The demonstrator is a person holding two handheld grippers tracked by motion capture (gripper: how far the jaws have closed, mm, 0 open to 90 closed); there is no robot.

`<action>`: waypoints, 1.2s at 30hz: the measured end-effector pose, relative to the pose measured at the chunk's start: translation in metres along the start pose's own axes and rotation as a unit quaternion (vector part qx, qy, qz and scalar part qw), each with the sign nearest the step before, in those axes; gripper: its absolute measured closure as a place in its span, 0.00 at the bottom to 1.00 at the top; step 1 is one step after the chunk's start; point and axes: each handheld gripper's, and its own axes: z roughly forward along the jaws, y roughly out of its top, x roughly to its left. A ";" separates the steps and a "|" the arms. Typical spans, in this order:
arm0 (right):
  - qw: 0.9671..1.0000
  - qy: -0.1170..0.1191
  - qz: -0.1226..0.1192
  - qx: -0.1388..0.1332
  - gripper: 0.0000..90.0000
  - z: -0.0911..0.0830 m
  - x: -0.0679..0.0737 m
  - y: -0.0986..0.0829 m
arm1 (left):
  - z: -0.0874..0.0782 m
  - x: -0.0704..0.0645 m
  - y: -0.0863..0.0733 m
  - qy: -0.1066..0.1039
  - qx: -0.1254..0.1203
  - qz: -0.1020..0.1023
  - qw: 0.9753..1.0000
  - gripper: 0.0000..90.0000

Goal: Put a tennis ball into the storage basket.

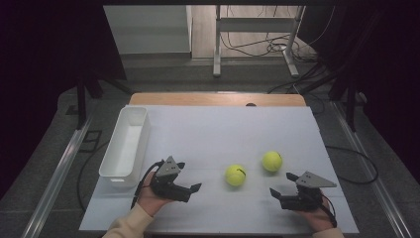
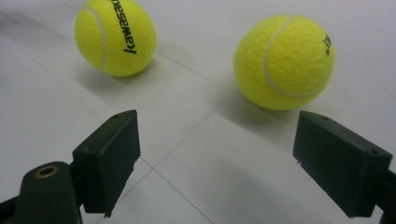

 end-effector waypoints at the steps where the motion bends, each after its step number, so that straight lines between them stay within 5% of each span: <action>1: 1.000 0.000 -0.001 0.000 0.17 0.000 0.000 0.000 | 0.001 0.000 0.002 -0.002 0.001 0.000 1.000 0.09; 36: 1.000 -0.001 -0.003 0.003 0.17 0.001 0.000 0.000 | 0.037 -0.009 0.043 -0.050 0.010 0.011 0.999 0.09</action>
